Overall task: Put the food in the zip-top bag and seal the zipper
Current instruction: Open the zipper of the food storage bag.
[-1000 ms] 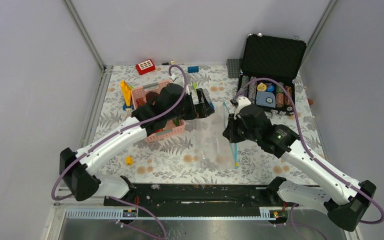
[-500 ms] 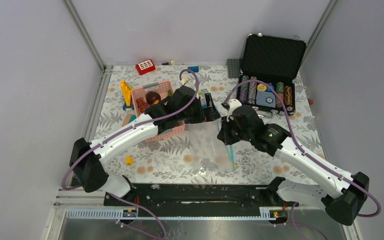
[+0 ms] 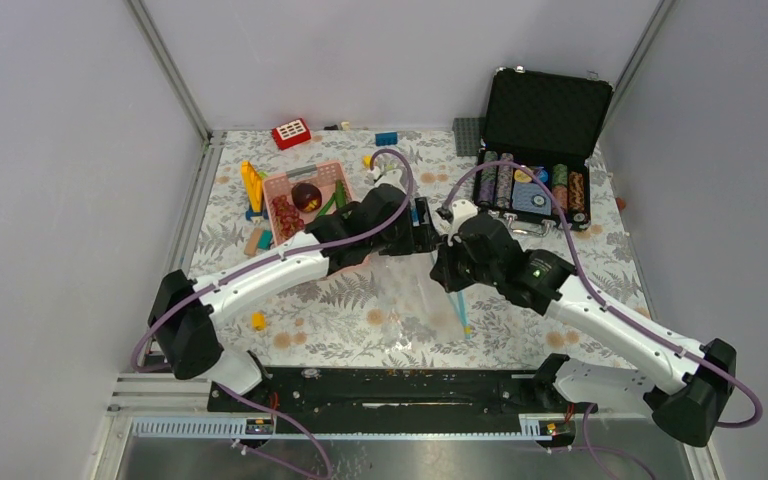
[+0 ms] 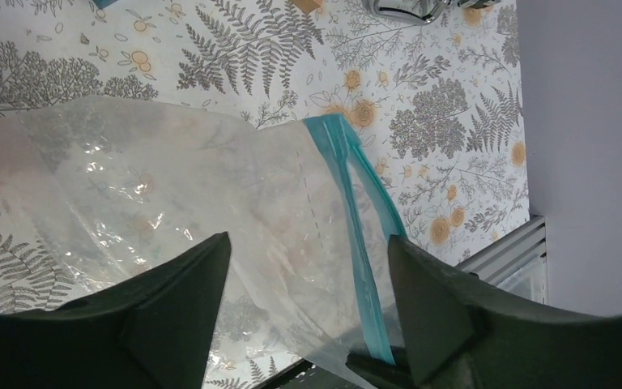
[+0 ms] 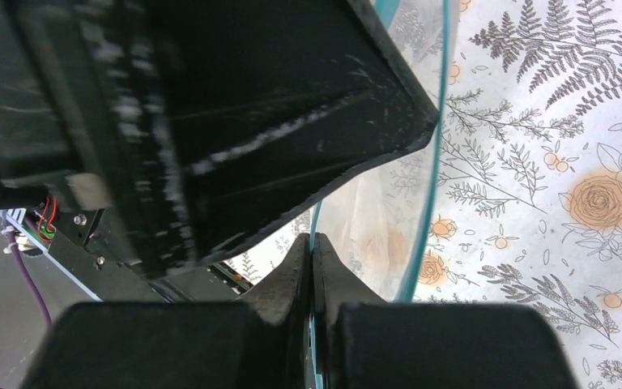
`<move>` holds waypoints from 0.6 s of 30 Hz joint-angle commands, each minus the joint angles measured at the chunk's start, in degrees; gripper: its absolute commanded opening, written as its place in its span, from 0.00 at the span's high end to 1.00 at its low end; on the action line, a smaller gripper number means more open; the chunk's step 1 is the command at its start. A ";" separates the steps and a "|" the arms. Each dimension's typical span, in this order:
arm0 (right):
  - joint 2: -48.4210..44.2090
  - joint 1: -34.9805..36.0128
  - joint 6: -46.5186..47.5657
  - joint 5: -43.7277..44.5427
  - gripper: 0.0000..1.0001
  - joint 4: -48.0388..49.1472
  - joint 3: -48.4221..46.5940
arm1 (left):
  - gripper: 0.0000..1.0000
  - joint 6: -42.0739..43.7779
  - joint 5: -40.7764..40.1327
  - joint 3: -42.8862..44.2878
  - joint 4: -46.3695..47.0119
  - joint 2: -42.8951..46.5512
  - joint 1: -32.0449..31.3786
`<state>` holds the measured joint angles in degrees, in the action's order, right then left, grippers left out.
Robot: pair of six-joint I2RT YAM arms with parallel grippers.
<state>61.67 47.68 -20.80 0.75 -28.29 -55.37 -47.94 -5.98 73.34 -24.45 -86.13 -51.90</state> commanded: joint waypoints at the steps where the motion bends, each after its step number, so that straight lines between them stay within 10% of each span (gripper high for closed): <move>1: 0.40 2.22 0.51 4.11 1.00 2.12 -0.55 | 0.32 -0.31 -2.54 2.43 -0.08 -1.64 -0.80; 7: 0.61 3.75 0.16 7.05 1.00 2.62 -0.64 | 0.63 -0.13 -3.38 3.54 -1.66 -2.58 -1.19; 10: 0.44 4.33 0.22 5.62 0.96 3.59 -0.52 | 0.97 -0.05 -3.34 3.51 -1.68 -2.66 -1.20; 18: -7.07 4.44 1.74 5.02 0.31 2.36 -0.82 | 1.00 2.49 -3.75 2.65 -2.01 0.63 -1.27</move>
<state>60.66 51.59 -20.38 4.93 -26.94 -55.33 -47.37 -7.81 74.43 -27.20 -88.92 -52.99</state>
